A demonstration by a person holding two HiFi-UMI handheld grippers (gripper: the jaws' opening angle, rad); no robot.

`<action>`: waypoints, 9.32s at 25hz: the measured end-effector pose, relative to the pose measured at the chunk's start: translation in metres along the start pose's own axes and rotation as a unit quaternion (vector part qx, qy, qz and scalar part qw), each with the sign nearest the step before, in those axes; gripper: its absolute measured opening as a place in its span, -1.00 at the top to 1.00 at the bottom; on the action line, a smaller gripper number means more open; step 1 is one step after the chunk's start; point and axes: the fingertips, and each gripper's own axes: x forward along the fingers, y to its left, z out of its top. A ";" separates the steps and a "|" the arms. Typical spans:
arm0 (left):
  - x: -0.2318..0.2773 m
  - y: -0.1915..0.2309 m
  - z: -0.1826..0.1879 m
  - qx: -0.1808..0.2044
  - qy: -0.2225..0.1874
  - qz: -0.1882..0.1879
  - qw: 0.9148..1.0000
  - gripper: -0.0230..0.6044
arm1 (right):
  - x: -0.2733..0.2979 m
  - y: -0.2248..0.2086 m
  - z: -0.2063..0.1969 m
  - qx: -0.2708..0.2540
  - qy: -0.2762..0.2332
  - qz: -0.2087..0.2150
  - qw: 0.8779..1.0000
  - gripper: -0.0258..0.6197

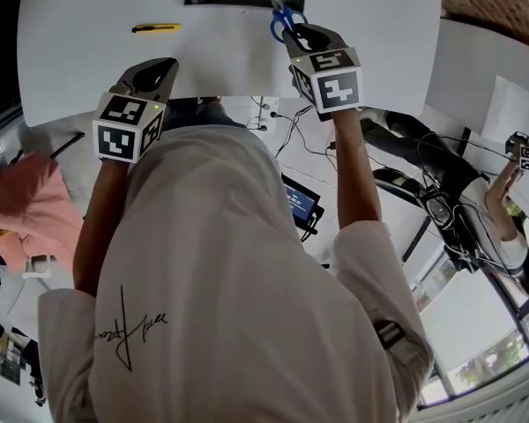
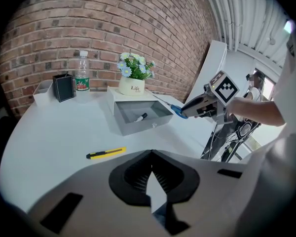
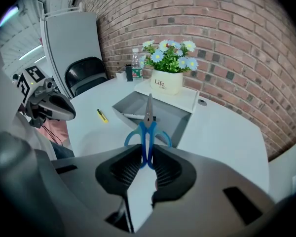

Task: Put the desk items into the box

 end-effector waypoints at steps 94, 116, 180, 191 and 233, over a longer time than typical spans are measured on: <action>-0.025 0.069 -0.032 -0.097 0.017 0.008 0.995 0.91 | 0.090 0.038 0.030 -0.154 0.146 0.061 0.975 0.62; -0.030 0.061 -0.032 -0.088 0.012 0.007 0.996 0.91 | 0.076 0.038 0.036 -0.149 0.120 0.037 0.981 0.46; -0.056 -0.035 -0.035 -0.010 -0.025 -0.004 1.000 0.91 | -0.051 0.103 -0.032 0.006 -0.002 0.015 1.000 0.83; -0.063 -0.047 -0.055 0.029 -0.010 -0.008 0.999 0.91 | -0.055 0.138 -0.045 0.019 -0.011 0.017 1.000 0.83; -0.033 0.031 -0.007 0.179 0.043 0.028 0.983 0.90 | -0.030 0.148 -0.035 0.074 -0.013 0.058 0.995 0.83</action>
